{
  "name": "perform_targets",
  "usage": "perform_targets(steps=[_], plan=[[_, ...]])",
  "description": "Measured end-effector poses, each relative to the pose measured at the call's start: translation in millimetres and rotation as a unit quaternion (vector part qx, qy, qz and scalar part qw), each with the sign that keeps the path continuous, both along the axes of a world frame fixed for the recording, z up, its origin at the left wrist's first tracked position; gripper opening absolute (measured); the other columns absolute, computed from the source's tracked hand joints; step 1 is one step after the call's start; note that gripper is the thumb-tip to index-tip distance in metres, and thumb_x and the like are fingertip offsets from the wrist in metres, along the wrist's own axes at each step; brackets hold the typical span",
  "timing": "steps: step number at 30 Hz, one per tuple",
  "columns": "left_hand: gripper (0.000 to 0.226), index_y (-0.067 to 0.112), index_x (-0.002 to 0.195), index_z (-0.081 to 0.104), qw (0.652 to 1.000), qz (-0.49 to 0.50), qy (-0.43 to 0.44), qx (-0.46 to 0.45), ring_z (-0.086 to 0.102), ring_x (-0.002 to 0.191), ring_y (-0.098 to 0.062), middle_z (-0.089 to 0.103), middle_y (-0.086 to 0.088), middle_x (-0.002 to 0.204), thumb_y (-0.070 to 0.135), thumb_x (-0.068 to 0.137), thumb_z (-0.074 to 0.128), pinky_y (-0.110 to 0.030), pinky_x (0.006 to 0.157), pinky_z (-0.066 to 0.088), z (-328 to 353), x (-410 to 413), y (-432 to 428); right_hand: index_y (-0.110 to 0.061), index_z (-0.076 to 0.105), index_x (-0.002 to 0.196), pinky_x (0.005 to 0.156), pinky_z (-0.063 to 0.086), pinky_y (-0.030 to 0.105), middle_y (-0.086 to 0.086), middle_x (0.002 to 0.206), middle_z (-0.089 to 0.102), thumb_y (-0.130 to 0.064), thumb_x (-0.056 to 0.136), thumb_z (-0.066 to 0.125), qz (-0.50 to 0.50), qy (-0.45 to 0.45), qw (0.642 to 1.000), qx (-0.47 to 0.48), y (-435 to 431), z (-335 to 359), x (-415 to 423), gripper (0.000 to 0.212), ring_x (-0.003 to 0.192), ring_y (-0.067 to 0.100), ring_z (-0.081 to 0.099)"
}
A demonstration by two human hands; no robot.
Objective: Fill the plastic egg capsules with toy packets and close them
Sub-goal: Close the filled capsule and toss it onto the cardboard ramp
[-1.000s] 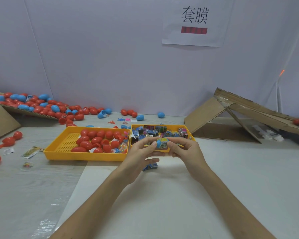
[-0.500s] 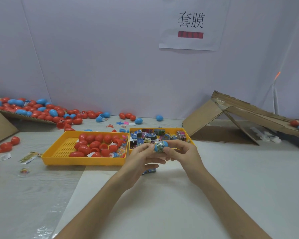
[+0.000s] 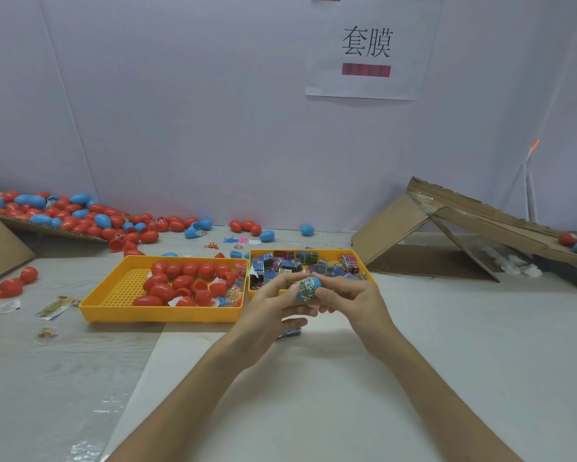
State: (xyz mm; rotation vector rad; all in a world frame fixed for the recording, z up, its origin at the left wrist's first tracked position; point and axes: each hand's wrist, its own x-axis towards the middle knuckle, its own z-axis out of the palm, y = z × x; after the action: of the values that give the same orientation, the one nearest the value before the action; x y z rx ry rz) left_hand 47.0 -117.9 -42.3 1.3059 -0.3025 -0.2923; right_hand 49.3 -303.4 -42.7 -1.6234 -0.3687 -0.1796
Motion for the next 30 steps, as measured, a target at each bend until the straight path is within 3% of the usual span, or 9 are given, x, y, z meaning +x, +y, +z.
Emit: perform_targets(steps=[5, 9, 13, 19, 23, 26, 30], plan=[[0.028, 0.018, 0.130, 0.062, 1.000, 0.002, -0.004, -0.006, 0.071, 0.091, -0.020, 0.075, -0.009, 0.099, 0.025, 0.105, 0.054, -0.033, 0.082, 0.055, 0.0, -0.4, 0.0, -0.016, 0.074, 0.119, 0.065, 0.052, 0.023, 0.006, 0.091, 0.077, -0.022, 0.094, 0.066, -0.006, 0.028, 1.000, 0.002, 2.7, -0.4, 0.7, 0.027, 0.072, 0.011, 0.065], [0.029, 0.017, 0.130, 0.062, 1.000, -0.003, -0.014, 0.001, 0.071, 0.091, -0.019, 0.075, -0.008, 0.099, 0.026, 0.103, 0.056, -0.031, 0.079, 0.056, -0.2, -0.5, -0.1, -0.021, 0.076, 0.111, 0.065, 0.053, 0.022, 0.002, 0.095, 0.077, -0.037, 0.083, 0.072, -0.015, 0.010, 1.000, -0.001, 2.2, 2.8, -1.5, 0.032, 0.075, 0.014, 0.070], [0.030, 0.018, 0.131, 0.062, 1.000, -0.011, -0.018, 0.001, 0.070, 0.091, -0.019, 0.075, -0.009, 0.099, 0.026, 0.102, 0.058, -0.029, 0.077, 0.056, -0.1, -1.1, 0.0, -0.027, 0.078, 0.106, 0.066, 0.053, 0.020, 0.001, 0.092, 0.078, -0.034, 0.080, 0.074, -0.015, 0.012, 1.000, 0.016, 1.9, 2.6, -1.5, 0.027, 0.076, 0.011, 0.070], [0.031, 0.019, 0.132, 0.061, 1.000, -0.019, -0.023, 0.001, 0.070, 0.092, -0.019, 0.074, -0.012, 0.103, 0.027, 0.102, 0.057, -0.029, 0.079, 0.056, -0.2, -1.7, 0.6, -0.018, 0.077, 0.109, 0.068, 0.056, 0.022, 0.003, 0.101, 0.078, -0.023, 0.081, 0.072, 0.004, 0.019, 0.998, 0.056, 1.4, 3.6, -1.2, 0.028, 0.087, 0.015, 0.073], [0.031, 0.019, 0.131, 0.062, 1.000, -0.021, -0.022, -0.002, 0.071, 0.092, -0.019, 0.074, -0.011, 0.103, 0.028, 0.101, 0.058, -0.028, 0.079, 0.057, -0.6, -1.1, 0.4, -0.019, 0.077, 0.108, 0.067, 0.056, 0.022, 0.003, 0.098, 0.079, -0.024, 0.082, 0.071, 0.000, 0.016, 0.998, 0.057, 1.9, 4.0, -1.7, 0.027, 0.083, 0.015, 0.073], [0.031, 0.019, 0.128, 0.063, 1.000, 0.002, -0.021, -0.003, 0.071, 0.091, -0.020, 0.075, -0.010, 0.101, 0.029, 0.099, 0.061, -0.030, 0.078, 0.056, -1.9, 0.0, -1.3, -0.022, 0.076, 0.110, 0.065, 0.054, 0.021, 0.000, 0.094, 0.078, -0.028, 0.086, 0.068, -0.021, 0.008, 0.999, 0.033, 4.8, 2.0, -1.0, 0.026, 0.078, 0.011, 0.072], [0.027, 0.024, 0.122, 0.067, 0.998, 0.063, -0.021, -0.002, 0.073, 0.086, -0.017, 0.077, -0.003, 0.098, 0.027, 0.095, 0.068, -0.031, 0.076, 0.057, -4.3, 4.2, -0.7, -0.016, 0.075, 0.112, 0.070, 0.056, 0.021, -0.006, 0.097, 0.077, -0.011, 0.090, 0.073, -0.051, -0.027, 0.998, 0.012, 3.9, 0.8, 0.6, 0.022, 0.082, 0.016, 0.076]])
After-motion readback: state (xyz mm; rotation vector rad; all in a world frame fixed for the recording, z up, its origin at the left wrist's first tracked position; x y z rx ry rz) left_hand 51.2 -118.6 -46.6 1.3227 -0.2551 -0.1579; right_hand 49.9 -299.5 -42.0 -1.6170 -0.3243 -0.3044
